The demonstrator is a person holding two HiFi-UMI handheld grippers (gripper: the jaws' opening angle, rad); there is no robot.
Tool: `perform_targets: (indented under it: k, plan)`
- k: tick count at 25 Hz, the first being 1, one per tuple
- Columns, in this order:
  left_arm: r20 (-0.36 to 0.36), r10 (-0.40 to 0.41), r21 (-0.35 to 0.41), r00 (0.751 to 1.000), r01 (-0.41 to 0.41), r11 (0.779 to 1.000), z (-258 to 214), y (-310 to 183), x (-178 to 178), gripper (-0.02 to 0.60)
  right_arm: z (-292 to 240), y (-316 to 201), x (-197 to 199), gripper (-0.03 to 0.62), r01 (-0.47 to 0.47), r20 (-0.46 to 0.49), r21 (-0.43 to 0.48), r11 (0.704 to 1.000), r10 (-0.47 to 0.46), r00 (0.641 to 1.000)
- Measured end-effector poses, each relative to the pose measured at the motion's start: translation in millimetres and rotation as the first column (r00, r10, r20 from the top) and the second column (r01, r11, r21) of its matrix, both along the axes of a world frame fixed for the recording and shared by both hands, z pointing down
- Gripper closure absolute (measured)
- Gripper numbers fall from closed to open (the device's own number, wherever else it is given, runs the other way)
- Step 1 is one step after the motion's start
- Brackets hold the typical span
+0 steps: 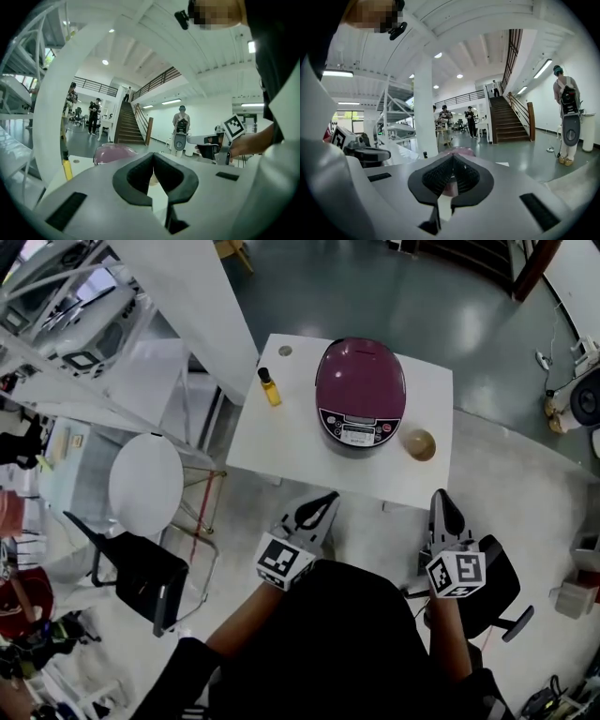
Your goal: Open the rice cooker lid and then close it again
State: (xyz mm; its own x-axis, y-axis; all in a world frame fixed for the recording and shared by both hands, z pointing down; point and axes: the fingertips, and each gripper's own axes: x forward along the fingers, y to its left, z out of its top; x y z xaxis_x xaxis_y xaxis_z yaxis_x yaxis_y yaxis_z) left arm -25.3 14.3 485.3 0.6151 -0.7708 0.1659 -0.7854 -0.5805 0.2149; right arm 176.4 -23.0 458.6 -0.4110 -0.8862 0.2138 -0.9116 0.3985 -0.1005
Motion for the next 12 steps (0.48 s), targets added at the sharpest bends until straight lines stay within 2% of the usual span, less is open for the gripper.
perform_targets:
  k: [4,8,12]
  plan:
    - [-0.002,-0.002,0.011,1.0,0.002,1.0,-2,50,27,0.578,4,61,20,0.594,0.042,-0.057,0.023,0.999,-0.04,0.998]
    - [-0.014,-0.05,-0.011,0.999,0.05,0.999,-6,112,44,0.578,1,120,41,0.594,0.059,-0.046,0.025,0.998,-0.058,0.997]
    - [0.003,-0.092,0.003,0.996,0.092,0.996,-10,151,52,0.578,0,162,62,0.594,0.048,-0.043,0.022,0.999,-0.047,0.998]
